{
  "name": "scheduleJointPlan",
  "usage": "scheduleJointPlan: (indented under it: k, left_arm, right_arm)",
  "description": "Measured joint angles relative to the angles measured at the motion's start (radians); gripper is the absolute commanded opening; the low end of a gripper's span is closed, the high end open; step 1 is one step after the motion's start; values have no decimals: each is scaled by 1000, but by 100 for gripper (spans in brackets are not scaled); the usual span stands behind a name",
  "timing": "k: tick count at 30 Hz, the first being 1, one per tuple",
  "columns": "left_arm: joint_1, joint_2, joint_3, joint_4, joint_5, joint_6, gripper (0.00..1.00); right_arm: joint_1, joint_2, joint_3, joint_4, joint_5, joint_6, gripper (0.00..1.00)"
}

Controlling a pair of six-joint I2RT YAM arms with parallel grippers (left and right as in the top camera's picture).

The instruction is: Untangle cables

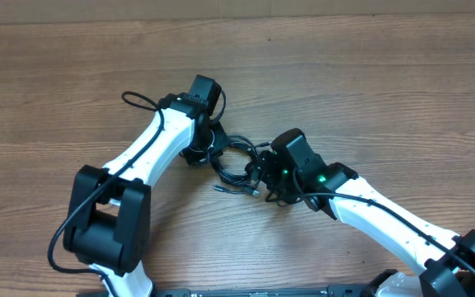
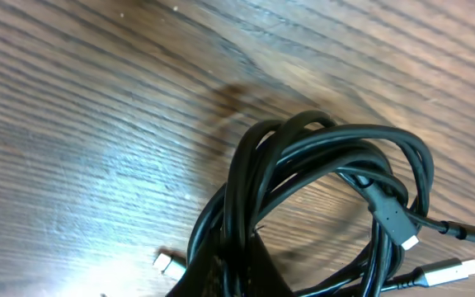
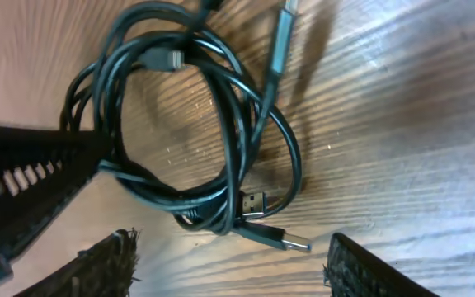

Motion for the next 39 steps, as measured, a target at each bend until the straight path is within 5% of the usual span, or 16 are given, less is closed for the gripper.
scheduleJointPlan:
  k: [7, 20, 32, 39]
  left_arm:
    - [0, -15, 8, 0, 73, -78, 4]
    - [8, -15, 8, 71, 273, -158, 4]
    - [27, -15, 8, 72, 443, -82, 4]
    - [112, -15, 8, 70, 548, -36, 4]
  right_arm:
    - [0, 0, 0, 19, 43, 80, 62]
    - [0, 63, 0, -10, 231, 95, 62]
    - [0, 94, 0, -27, 312, 104, 29]
    - [-3, 94, 13, -44, 315, 93, 25]
